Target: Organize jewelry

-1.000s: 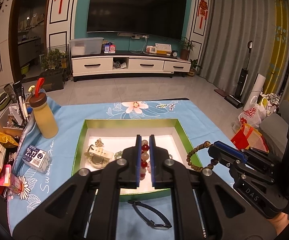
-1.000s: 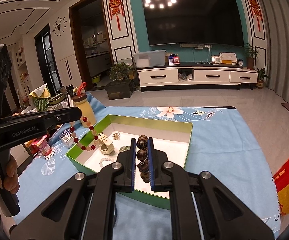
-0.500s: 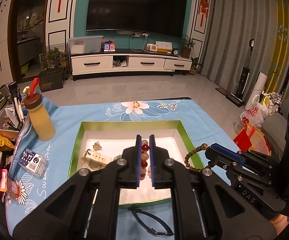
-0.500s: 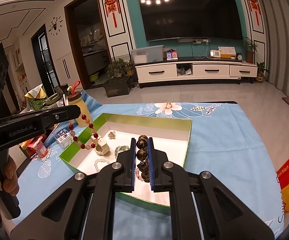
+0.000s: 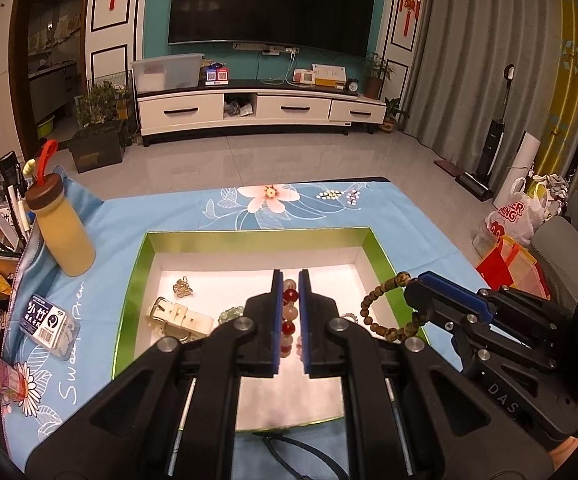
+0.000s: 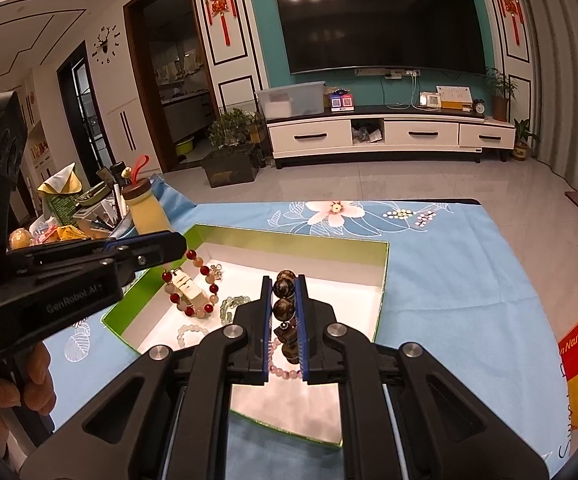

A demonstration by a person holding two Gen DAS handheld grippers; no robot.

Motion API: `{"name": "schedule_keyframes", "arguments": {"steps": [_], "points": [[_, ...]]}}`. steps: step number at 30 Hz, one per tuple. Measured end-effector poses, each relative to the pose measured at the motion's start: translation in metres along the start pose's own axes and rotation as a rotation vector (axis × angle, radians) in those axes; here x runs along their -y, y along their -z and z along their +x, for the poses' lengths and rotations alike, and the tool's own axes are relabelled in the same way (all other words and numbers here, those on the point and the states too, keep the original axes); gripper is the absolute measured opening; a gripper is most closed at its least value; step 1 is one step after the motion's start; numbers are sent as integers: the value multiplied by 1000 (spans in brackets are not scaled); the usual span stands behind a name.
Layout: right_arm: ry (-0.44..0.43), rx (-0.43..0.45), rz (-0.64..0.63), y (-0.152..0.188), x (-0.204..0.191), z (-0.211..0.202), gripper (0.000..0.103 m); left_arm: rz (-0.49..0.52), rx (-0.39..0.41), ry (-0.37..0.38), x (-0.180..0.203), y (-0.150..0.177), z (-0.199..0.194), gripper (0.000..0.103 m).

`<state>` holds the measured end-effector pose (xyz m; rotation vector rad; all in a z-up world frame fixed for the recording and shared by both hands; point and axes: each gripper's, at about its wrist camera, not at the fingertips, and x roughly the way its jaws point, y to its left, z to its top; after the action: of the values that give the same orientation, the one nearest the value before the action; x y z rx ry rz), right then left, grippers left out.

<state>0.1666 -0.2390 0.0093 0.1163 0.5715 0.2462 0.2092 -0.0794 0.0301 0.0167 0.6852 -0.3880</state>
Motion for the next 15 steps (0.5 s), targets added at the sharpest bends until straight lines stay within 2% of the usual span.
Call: {"name": "schedule_keyframes", "arguments": {"steps": [15], "points": [[8, -48, -11, -16, 5, 33, 11, -56, -88, -6, -17, -3, 46, 7]]}}
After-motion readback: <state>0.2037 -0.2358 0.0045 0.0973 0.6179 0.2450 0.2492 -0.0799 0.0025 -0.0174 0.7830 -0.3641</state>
